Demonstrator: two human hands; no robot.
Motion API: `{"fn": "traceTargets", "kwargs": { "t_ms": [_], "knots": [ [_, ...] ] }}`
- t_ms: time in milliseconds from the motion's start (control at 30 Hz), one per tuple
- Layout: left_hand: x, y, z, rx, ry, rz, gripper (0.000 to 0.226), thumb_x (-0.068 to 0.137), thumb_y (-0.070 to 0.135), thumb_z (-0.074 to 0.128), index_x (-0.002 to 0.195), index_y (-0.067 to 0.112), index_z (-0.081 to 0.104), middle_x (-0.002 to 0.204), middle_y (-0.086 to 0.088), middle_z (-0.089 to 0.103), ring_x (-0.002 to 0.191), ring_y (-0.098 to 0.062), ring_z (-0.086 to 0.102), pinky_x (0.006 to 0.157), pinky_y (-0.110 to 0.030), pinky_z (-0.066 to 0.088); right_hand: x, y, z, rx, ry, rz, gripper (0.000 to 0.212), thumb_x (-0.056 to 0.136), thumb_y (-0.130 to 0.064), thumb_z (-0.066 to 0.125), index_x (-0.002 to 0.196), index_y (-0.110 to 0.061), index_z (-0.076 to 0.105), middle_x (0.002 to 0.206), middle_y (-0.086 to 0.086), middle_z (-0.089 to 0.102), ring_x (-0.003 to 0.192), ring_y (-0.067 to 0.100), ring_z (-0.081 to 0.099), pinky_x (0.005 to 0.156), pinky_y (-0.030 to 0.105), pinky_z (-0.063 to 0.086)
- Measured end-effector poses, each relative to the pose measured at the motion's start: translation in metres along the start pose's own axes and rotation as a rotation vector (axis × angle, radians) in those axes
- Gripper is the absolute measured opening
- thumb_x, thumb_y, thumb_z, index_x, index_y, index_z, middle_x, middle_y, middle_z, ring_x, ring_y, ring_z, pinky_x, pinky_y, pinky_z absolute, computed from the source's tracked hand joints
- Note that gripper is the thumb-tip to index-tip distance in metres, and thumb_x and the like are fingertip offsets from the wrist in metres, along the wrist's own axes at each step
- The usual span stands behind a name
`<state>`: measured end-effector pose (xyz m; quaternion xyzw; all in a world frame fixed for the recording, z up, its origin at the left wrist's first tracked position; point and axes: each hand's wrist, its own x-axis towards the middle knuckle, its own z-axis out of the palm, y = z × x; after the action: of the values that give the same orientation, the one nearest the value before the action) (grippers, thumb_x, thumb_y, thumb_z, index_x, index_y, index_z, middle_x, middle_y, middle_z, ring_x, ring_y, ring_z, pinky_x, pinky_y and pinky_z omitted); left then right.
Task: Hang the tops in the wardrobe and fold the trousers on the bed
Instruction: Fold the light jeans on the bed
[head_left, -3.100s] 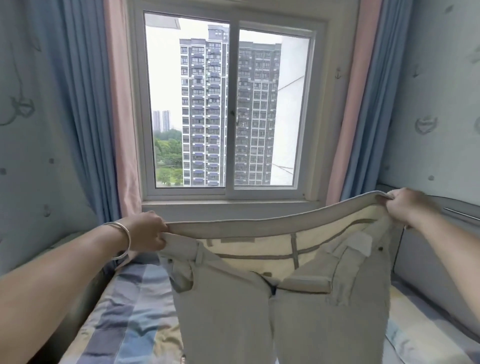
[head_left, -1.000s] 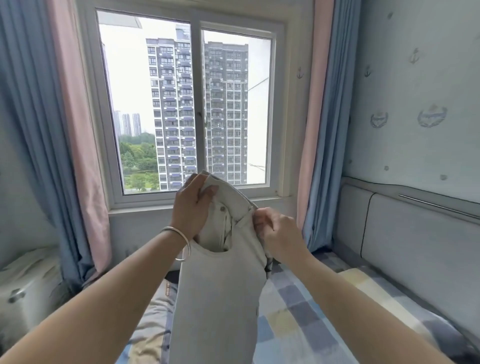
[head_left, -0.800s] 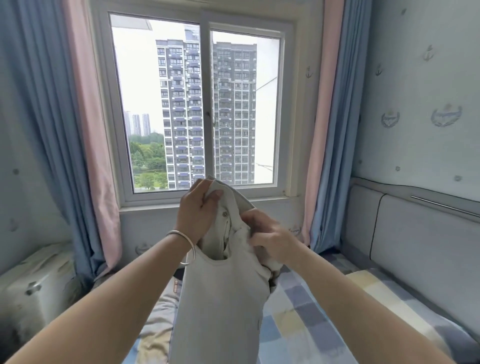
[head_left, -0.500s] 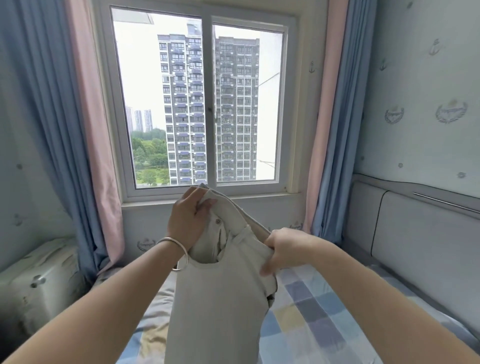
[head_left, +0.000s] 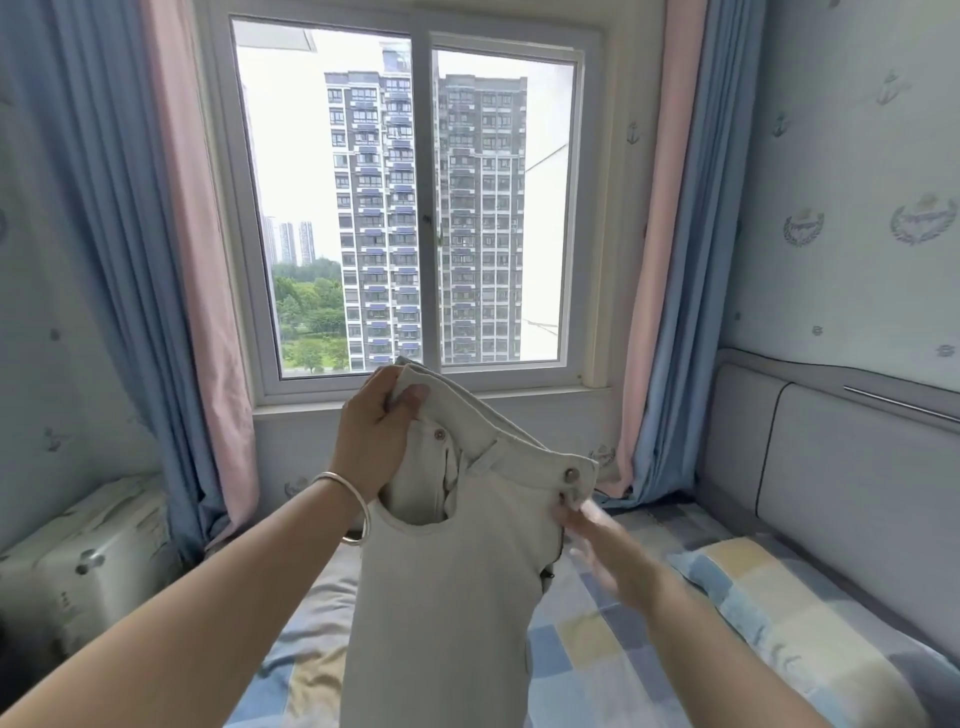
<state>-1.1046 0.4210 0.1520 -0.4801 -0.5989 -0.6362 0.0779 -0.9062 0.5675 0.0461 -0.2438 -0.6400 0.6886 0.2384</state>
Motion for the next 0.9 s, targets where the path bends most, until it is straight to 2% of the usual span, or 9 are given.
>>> {"fn": "traceTargets", "kwargs": {
  "t_ms": [67,167,267,333,467,600,667,733,900],
  "knots": [
    [0.000,-0.003,0.000,-0.008,0.003,-0.022,0.035,0.091,0.007,0.053,0.063,0.025,0.041,0.051,0.018,0.045,0.050,-0.001,0.037,0.051,-0.014,0.029,0.003,0.005,0.008,0.095,-0.088,0.030,0.095,0.044,-0.054,0.085,0.127,-0.022,0.051,0.125,-0.006,0.062,0.121,0.017,0.052,0.113,0.048,0.026],
    [0.001,-0.007,-0.002,-0.029,0.051,-0.077,0.034,0.092,0.010,0.053,0.064,0.027,0.044,0.052,0.014,0.044,0.052,-0.003,0.037,0.054,-0.017,0.031,0.009,-0.009,0.017,0.256,-0.090,0.015,0.058,0.061,-0.020,0.080,0.114,-0.007,0.060,0.111,0.010,0.069,0.104,0.028,0.063,0.098,0.044,0.045],
    [0.007,-0.004,-0.003,0.016,0.108,-0.077,0.027,0.092,0.012,0.053,0.068,0.021,0.045,0.059,0.010,0.043,0.056,-0.005,0.039,0.055,-0.016,0.031,0.015,-0.036,0.024,0.136,0.120,-0.037,0.014,0.084,0.001,0.058,0.096,-0.007,0.062,0.093,0.013,0.067,0.088,0.029,0.063,0.076,0.035,0.051],
    [0.016,-0.001,-0.006,0.094,0.109,-0.097,0.016,0.092,0.017,0.054,0.077,0.018,0.051,0.062,0.009,0.046,0.059,-0.007,0.042,0.055,-0.018,0.033,0.018,-0.058,0.022,-0.097,0.305,-0.114,0.015,0.084,0.003,0.055,0.087,-0.010,0.061,0.084,0.008,0.062,0.079,0.024,0.058,0.067,0.029,0.045],
    [0.042,0.015,-0.024,0.216,0.109,-0.189,0.019,0.091,0.030,0.056,0.097,0.015,0.065,0.085,-0.004,0.063,0.080,-0.023,0.057,0.073,-0.033,0.048,0.017,-0.118,0.017,-0.460,0.351,-0.268,0.048,0.080,-0.003,0.059,0.126,-0.011,0.053,0.090,0.001,0.063,0.075,0.015,0.055,0.066,0.025,0.043],
    [0.076,0.059,-0.040,0.231,0.137,-0.026,0.024,0.088,0.035,0.059,0.092,0.014,0.069,0.086,-0.006,0.065,0.079,-0.019,0.056,0.071,-0.029,0.046,0.007,-0.187,0.013,-0.385,0.543,-0.517,0.074,0.079,-0.012,0.069,0.144,-0.012,0.033,0.095,-0.006,0.060,0.090,0.012,0.056,0.078,0.021,0.045],
    [0.088,0.075,-0.037,0.100,0.185,0.018,0.031,0.084,0.039,0.061,0.086,0.008,0.068,0.080,-0.008,0.063,0.074,-0.017,0.053,0.070,-0.031,0.045,0.001,-0.202,0.016,-0.204,0.532,-0.466,0.055,0.080,-0.025,0.072,0.129,-0.012,0.050,0.090,-0.008,0.059,0.083,0.009,0.056,0.072,0.017,0.045],
    [0.085,0.077,-0.026,0.138,0.201,-0.003,0.040,0.081,0.041,0.060,0.084,0.001,0.064,0.070,-0.005,0.054,0.071,-0.018,0.049,0.068,-0.032,0.043,-0.004,-0.190,0.025,-0.097,0.419,-0.254,0.026,0.076,-0.032,0.076,0.090,-0.014,0.062,0.089,0.000,0.065,0.066,0.008,0.057,0.052,0.012,0.047],
    [0.070,0.067,-0.014,0.325,0.182,-0.065,0.032,0.086,0.037,0.059,0.072,0.008,0.057,0.062,0.000,0.044,0.072,-0.024,0.047,0.076,-0.038,0.045,-0.006,-0.186,0.014,-0.223,0.536,-0.379,0.021,0.084,-0.021,0.068,0.096,-0.004,0.066,0.103,0.014,0.068,0.078,0.014,0.055,0.066,0.018,0.041]
  ]
}}
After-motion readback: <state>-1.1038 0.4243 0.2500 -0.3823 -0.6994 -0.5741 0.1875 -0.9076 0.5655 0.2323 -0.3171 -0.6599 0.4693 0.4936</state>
